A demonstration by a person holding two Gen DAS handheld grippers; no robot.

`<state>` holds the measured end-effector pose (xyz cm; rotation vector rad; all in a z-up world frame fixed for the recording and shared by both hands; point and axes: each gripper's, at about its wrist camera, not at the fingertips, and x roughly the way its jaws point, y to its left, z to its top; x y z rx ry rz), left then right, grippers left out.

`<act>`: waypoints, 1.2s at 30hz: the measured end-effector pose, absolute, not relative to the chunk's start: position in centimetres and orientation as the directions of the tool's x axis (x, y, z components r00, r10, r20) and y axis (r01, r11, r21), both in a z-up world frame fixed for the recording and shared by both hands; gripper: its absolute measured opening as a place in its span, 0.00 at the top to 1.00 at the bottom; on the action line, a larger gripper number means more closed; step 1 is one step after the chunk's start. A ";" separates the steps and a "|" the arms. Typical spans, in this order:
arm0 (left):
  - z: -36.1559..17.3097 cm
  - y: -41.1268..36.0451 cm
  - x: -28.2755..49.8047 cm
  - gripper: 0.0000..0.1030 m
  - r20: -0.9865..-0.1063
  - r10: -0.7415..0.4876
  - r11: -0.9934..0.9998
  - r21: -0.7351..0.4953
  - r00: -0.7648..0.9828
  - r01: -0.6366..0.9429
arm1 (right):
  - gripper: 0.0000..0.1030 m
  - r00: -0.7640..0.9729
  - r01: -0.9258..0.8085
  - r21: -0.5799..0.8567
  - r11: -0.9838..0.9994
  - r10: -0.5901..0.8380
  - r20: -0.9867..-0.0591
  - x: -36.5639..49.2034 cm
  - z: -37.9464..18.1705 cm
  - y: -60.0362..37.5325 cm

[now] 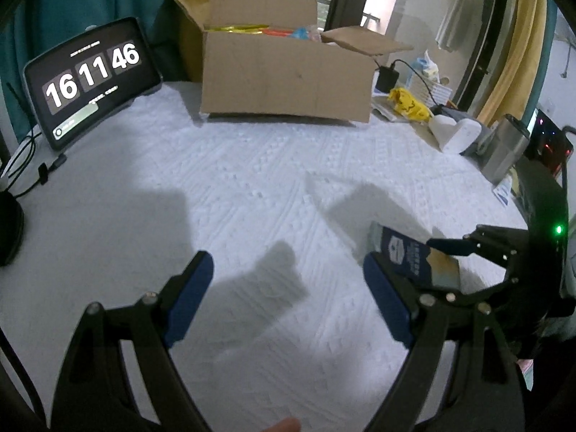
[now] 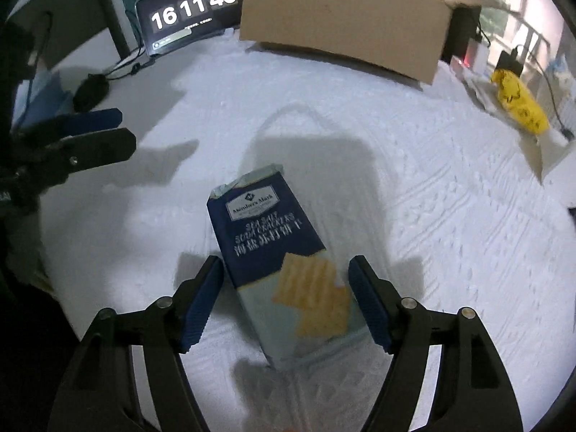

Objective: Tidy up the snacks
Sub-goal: 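Grasp the blue soda crackers box with the right gripper, then carry the crackers box into the cardboard box and open the right gripper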

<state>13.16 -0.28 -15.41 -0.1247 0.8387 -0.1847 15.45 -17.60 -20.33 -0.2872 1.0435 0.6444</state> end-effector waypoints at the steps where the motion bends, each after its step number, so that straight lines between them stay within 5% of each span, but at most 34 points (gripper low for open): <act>1: -15.4 -0.1 13.2 0.16 -0.726 -0.211 0.977 -0.184 0.654 0.111 | 0.35 0.349 -0.610 0.079 0.788 0.357 -0.867 15.6 -20.3 -17.4; 6: -15.5 0.7 13.7 0.16 -0.731 -0.198 0.979 -0.184 0.652 0.092 | 0.44 0.339 -0.602 0.131 0.787 0.401 -0.851 16.3 -20.3 -16.9; 36: -11.4 6.8 22.1 0.16 -0.665 -0.138 0.986 -0.164 0.734 0.037 | 0.45 0.480 -0.630 0.126 0.766 0.512 -0.712 28.1 -11.0 -11.4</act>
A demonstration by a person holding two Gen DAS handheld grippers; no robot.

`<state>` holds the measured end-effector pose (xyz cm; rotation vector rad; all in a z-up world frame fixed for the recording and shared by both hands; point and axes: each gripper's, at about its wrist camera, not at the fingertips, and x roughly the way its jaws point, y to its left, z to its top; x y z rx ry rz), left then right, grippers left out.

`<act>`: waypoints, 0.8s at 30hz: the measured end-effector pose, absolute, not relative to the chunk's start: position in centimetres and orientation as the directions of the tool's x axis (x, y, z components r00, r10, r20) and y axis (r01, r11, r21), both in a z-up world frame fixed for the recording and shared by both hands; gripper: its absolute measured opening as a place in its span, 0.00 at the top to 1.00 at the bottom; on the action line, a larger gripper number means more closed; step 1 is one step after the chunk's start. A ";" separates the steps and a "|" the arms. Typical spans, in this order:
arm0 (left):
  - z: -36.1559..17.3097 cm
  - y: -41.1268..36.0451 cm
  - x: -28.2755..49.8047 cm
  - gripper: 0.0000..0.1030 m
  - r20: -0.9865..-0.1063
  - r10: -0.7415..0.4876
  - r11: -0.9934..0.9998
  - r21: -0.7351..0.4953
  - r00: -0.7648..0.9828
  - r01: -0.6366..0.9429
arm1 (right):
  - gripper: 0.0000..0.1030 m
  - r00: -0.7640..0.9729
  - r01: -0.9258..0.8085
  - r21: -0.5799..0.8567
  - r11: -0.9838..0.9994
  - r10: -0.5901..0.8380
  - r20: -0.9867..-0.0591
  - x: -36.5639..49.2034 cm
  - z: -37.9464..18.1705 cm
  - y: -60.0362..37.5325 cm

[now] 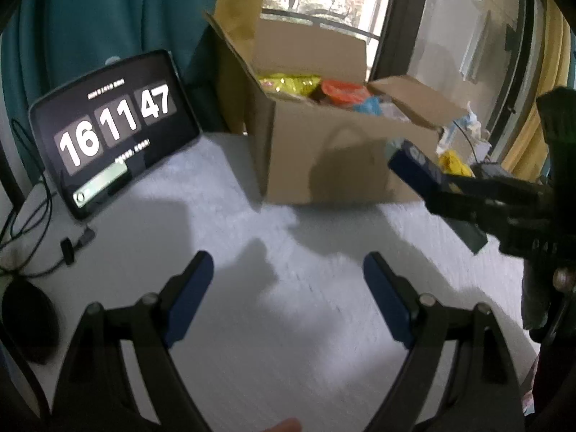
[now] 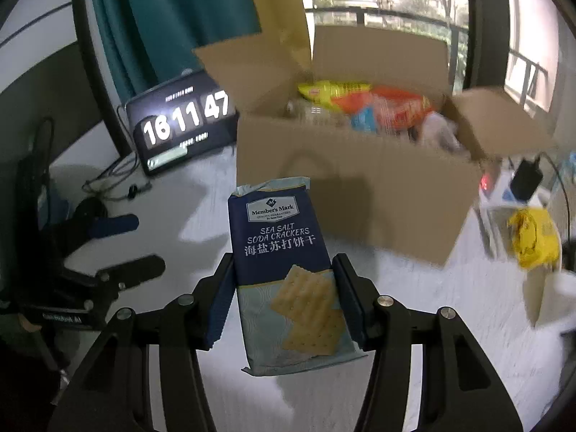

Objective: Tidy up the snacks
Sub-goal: 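Carry the crackers box into the cardboard box and open the right gripper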

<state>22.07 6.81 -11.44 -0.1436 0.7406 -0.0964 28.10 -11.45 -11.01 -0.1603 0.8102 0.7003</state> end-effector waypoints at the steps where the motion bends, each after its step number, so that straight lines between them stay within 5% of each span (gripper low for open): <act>1: -11.2 7.1 22.4 0.16 -0.661 -0.137 0.986 -0.163 0.738 0.036 | 0.45 0.485 -0.632 0.125 0.765 0.516 -0.706 28.5 -10.7 -11.1; 24: -8.8 11.7 28.3 0.16 -0.621 -0.093 0.987 -0.160 0.778 -0.010 | 0.45 0.564 -0.612 0.126 0.780 0.543 -0.623 39.0 -6.3 -3.6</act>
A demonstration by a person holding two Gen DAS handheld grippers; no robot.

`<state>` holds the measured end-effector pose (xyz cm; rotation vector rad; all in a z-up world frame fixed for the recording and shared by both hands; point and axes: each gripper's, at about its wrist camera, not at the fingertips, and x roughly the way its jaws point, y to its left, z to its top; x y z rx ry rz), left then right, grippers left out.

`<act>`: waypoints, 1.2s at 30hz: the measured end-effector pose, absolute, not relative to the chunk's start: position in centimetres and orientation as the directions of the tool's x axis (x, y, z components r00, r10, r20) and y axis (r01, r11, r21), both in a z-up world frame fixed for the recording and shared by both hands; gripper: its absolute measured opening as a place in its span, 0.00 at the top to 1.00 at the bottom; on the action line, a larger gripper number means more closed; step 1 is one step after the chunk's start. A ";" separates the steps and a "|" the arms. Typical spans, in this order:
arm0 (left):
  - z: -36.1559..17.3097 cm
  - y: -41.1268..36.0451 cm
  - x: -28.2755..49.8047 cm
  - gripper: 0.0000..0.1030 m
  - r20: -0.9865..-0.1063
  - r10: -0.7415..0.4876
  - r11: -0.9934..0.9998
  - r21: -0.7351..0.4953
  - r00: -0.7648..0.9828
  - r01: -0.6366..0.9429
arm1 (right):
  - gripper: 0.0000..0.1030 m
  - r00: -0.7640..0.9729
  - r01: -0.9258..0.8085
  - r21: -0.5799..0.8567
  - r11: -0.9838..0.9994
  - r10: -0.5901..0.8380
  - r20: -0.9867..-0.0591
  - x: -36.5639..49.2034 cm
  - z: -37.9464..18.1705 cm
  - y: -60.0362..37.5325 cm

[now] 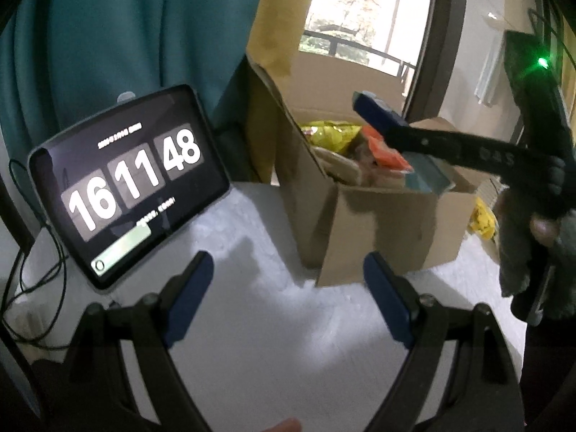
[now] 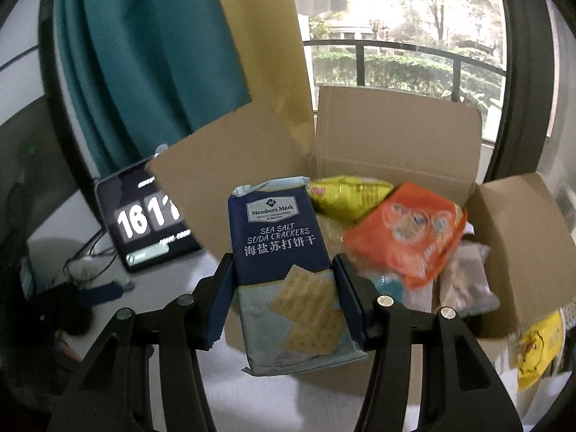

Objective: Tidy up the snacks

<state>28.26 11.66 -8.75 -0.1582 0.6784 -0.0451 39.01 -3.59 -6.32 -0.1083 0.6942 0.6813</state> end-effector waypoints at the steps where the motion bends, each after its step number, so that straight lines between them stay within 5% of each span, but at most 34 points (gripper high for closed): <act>1: -8.7 11.8 28.6 0.16 -0.621 -0.090 0.988 -0.156 0.779 -0.011 | 0.45 0.565 -0.609 0.128 0.783 0.542 -0.622 39.5 -6.3 -3.2; 14: -8.4 13.2 30.7 0.16 -0.617 -0.071 0.984 -0.170 0.784 -0.045 | 0.39 0.599 -0.482 0.133 0.866 0.437 -0.671 46.8 -8.6 -0.3; 16: -8.5 13.2 30.7 0.16 -0.619 -0.068 0.984 -0.172 0.783 -0.051 | 0.32 0.603 -0.485 0.132 0.865 0.440 -0.666 46.6 -8.9 -0.4; 36: -6.4 8.9 27.0 0.06 -0.586 -0.041 0.988 -0.144 0.809 -0.055 | 0.32 0.626 -0.510 0.095 0.855 0.445 -0.641 39.5 -6.8 -5.1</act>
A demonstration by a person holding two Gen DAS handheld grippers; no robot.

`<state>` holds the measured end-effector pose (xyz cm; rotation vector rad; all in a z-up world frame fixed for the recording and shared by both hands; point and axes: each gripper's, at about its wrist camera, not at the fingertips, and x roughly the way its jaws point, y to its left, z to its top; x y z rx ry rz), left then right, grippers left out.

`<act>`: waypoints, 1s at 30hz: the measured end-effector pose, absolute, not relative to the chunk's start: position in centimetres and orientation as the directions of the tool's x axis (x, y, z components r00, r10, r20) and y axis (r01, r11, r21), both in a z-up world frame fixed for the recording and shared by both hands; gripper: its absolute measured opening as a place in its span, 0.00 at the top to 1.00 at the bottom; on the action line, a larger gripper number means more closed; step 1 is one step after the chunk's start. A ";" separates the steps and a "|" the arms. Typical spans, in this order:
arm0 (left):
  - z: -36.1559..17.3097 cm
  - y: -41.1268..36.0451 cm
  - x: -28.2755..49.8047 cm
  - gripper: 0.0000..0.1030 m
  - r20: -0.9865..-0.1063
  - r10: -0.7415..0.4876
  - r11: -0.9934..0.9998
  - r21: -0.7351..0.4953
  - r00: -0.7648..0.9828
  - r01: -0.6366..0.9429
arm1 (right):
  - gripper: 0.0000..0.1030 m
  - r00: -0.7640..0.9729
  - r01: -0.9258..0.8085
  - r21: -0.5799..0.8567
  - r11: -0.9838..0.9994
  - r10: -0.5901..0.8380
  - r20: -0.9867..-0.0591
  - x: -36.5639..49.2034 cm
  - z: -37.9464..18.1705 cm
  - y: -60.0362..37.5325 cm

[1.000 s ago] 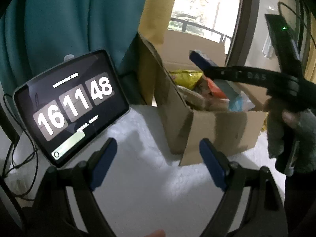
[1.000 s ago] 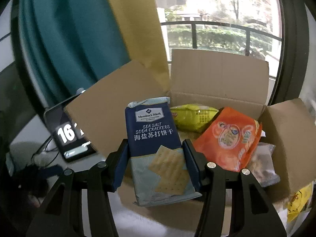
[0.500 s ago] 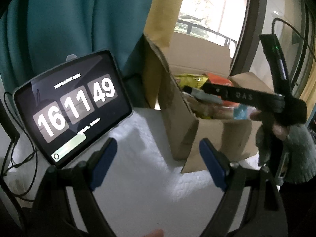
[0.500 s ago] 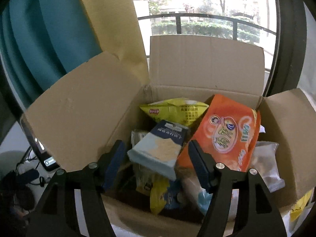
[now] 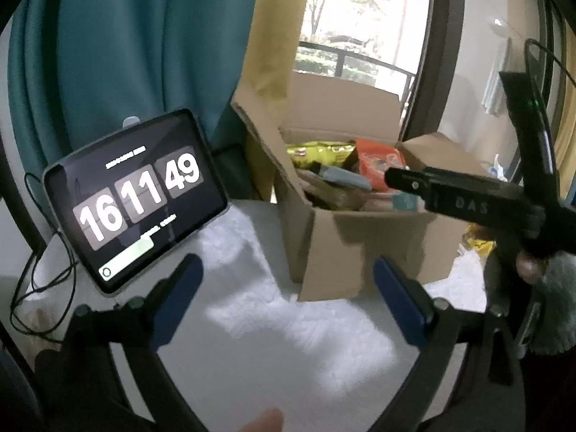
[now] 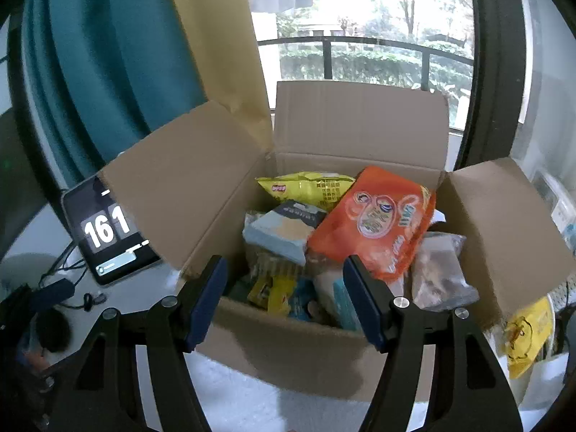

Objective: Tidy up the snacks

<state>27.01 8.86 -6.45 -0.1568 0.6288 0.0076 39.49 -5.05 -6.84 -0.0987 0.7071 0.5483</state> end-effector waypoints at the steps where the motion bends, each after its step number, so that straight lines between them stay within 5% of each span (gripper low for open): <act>1: -6.4 8.6 26.8 0.06 -0.587 -0.043 0.988 -0.143 0.809 -0.051 | 0.32 0.628 -0.511 0.092 0.854 0.445 -0.638 39.0 -6.7 -5.3; 30: -4.9 1.3 17.2 0.06 -0.539 -0.034 0.991 -0.129 0.842 -0.042 | 0.32 0.685 -0.491 0.048 0.870 0.420 -0.596 25.2 -5.0 -15.4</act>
